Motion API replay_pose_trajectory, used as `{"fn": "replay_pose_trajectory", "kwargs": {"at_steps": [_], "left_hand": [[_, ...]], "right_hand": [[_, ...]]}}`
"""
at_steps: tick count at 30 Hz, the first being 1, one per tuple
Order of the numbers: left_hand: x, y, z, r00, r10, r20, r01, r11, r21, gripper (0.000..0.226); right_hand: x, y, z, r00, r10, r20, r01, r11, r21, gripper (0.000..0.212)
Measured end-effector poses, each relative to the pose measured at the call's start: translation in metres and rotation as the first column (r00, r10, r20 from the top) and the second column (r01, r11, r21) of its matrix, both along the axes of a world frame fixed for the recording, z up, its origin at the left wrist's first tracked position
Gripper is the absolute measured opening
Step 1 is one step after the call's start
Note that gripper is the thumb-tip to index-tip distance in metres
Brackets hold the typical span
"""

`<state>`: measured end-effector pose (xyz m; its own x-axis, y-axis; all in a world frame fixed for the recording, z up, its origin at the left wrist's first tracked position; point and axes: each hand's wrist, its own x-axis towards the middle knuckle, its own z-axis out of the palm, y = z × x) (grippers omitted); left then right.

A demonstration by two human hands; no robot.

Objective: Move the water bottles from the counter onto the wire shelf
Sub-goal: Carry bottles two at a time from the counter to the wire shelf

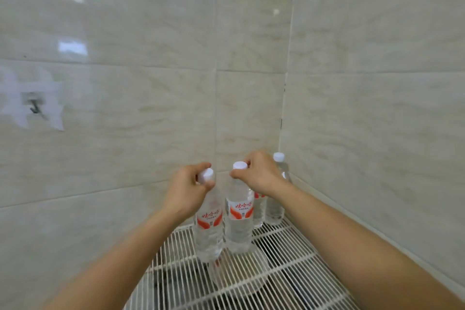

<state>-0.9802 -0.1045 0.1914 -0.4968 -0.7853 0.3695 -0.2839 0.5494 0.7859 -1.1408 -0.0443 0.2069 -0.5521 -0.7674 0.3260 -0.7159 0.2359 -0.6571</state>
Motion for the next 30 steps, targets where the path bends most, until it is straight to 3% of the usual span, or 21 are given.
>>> {"fn": "replay_pose_trajectory", "kwargs": {"at_steps": [13,18,30], "left_hand": [[-0.052,-0.075,-0.019,0.999,-0.022,0.039,0.022,1.000,-0.015,0.043],[-0.058,-0.084,-0.023,0.997,-0.050,0.066,0.052,0.998,-0.028,0.044],[-0.065,-0.091,-0.025,0.983,-0.073,0.170,0.093,0.990,-0.110,0.047]], "right_hand": [[-0.045,-0.073,-0.019,0.999,-0.021,0.046,0.017,0.996,0.083,0.026],[-0.053,-0.083,-0.018,1.000,-0.019,0.025,0.016,0.993,0.118,0.037],[-0.060,-0.075,-0.013,0.998,0.011,-0.054,0.001,0.978,0.209,0.041]]}}
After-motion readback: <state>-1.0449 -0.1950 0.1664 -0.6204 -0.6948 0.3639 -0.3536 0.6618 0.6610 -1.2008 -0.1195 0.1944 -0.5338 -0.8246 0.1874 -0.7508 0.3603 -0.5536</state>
